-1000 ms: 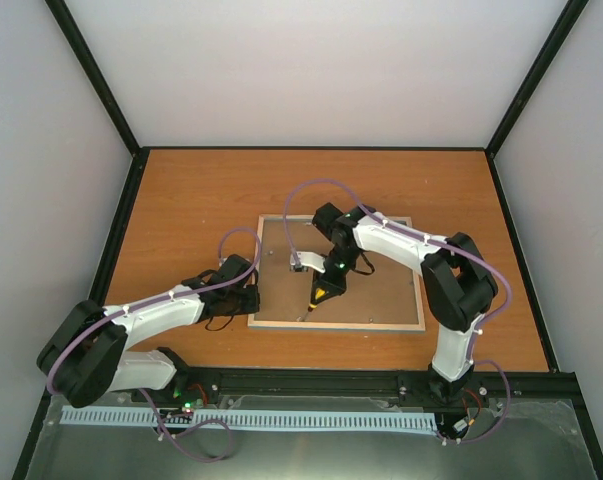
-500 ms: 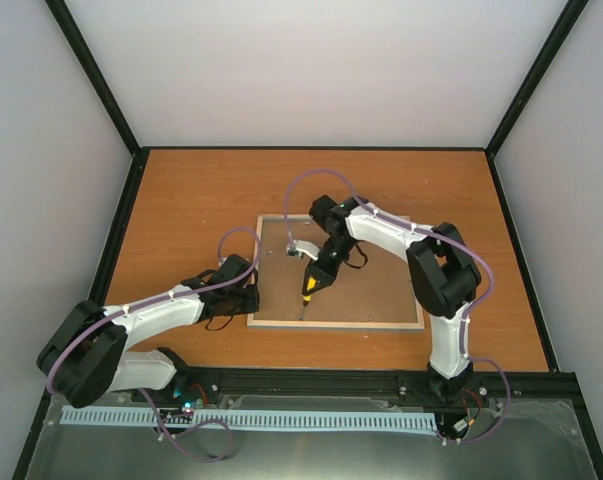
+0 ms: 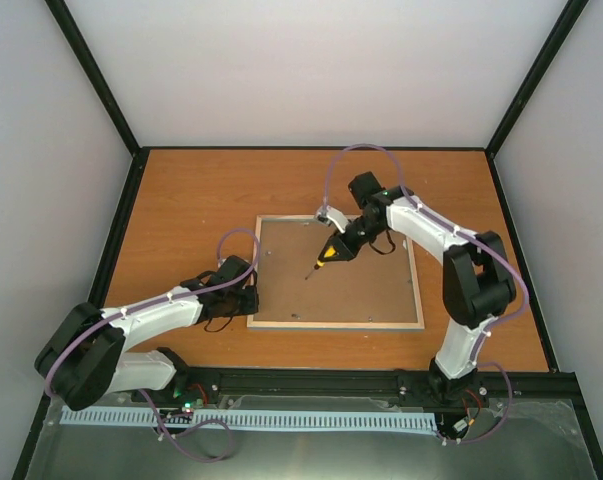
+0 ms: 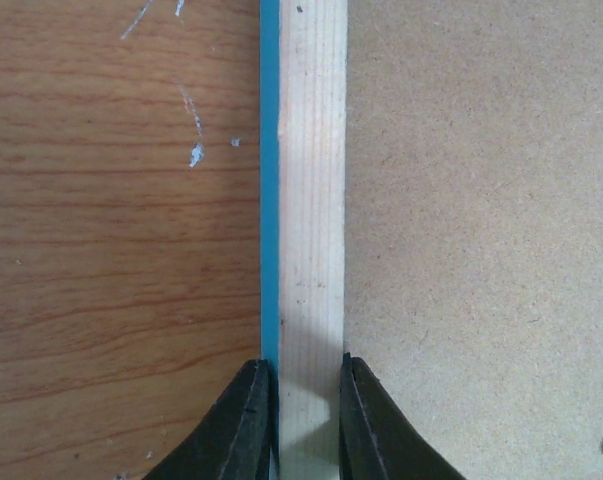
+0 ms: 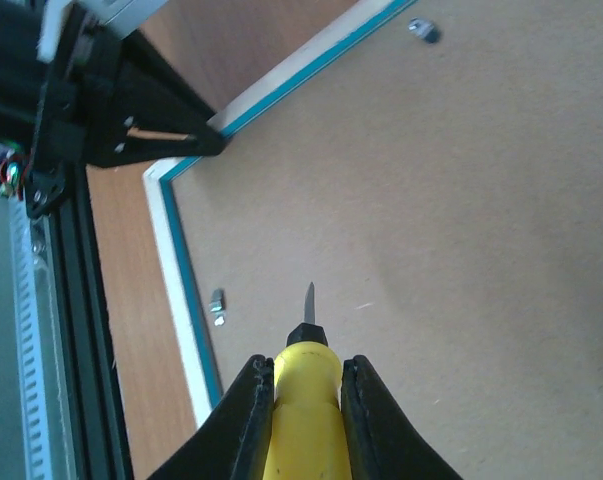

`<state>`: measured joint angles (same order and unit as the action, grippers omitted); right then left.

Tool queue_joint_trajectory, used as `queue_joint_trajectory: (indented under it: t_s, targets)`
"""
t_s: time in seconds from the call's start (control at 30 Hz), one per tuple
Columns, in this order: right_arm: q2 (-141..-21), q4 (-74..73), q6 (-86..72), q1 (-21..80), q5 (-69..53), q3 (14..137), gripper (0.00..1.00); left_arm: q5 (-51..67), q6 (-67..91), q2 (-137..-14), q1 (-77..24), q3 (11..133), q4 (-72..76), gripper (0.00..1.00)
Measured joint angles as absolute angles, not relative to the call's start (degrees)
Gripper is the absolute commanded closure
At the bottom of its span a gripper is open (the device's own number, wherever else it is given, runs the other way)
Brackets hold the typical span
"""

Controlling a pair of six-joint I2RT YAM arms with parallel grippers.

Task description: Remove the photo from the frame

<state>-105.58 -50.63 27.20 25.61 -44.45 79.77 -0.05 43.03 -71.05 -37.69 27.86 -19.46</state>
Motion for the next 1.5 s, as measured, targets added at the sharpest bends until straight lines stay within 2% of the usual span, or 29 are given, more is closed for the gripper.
queue_joint_trajectory:
  t_s: [0.2, 0.43, 1.1, 1.5]
  targets:
    - [-98.5, -50.9, 28.6, 29.7, -42.4, 74.5, 0.97, -0.1, 43.1, -71.0, -37.7, 27.9, -19.6, 0.99]
    - [-99.4, -51.6, 29.3, 37.6, -40.4, 71.5, 0.97, -0.1, 43.1, -71.0, -37.7, 27.8, -19.6, 0.99]
    - [-104.5, -50.9, 28.0, 39.9, -41.2, 73.8, 0.97, -0.2, 43.1, -71.0, -37.7, 27.9, -19.7, 0.99]
    - [-102.3, -51.1, 25.0, 39.6, -33.8, 74.8, 0.97, -1.0, 42.9, -71.0, -37.7, 28.0, -20.0, 0.97]
